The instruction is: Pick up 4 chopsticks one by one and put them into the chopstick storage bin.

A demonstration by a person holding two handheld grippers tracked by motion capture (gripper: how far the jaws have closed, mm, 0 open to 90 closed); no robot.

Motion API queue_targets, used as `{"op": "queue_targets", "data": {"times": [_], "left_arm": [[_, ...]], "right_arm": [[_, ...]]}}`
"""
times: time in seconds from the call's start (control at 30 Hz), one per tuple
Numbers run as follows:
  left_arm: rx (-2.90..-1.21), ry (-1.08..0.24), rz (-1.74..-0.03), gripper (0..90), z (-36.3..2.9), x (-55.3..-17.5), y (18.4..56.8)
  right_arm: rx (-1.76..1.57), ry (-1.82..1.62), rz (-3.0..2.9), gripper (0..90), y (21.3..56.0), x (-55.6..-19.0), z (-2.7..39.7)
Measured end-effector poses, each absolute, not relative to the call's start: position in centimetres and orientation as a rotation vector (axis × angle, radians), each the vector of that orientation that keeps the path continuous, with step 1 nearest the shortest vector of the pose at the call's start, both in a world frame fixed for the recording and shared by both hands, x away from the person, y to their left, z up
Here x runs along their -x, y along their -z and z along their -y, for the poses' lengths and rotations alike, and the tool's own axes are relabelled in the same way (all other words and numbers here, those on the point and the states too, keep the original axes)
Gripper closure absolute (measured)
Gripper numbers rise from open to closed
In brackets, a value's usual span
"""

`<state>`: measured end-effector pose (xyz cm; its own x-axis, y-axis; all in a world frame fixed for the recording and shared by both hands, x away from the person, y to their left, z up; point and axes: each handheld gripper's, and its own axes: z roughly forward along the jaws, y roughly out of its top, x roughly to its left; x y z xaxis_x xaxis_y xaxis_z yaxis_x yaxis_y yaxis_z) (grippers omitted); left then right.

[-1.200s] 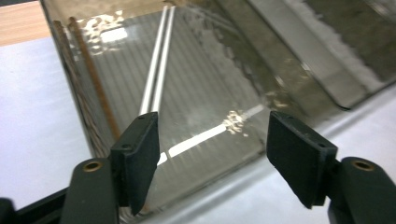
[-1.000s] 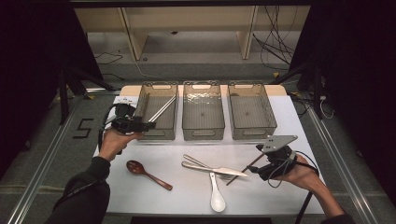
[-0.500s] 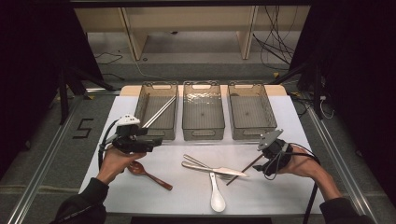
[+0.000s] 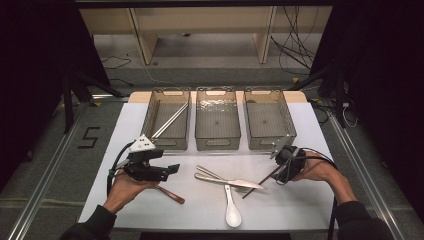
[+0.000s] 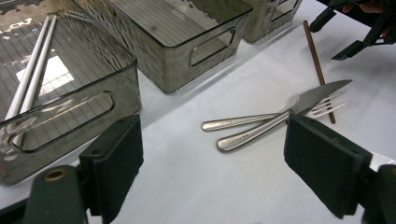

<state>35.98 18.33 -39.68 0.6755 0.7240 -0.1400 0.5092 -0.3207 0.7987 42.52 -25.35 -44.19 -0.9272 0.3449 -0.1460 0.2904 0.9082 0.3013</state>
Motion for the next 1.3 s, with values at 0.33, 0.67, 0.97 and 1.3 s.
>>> {"op": "queue_targets", "data": {"times": [0.33,0.67,0.97,1.3], "left_arm": [[-1.987,-0.306,-0.92,18.1,-18.0,-35.2,39.7],[-1.982,-0.303,-0.918,17.5,-18.1,-35.3,39.8],[-1.991,-0.297,-0.911,17.5,-17.9,-35.2,40.0],[-1.996,-0.292,-0.906,17.5,-17.8,-35.2,40.0]], "right_arm": [[-0.516,-0.383,-2.905,30.8,45.0,-43.1,25.4],[-0.532,-0.375,-2.947,35.1,45.7,-43.9,25.6],[-0.577,-0.372,-2.973,38.8,45.7,-44.1,25.7],[-0.52,-0.281,-2.996,52.6,45.4,-43.1,25.9]]}}
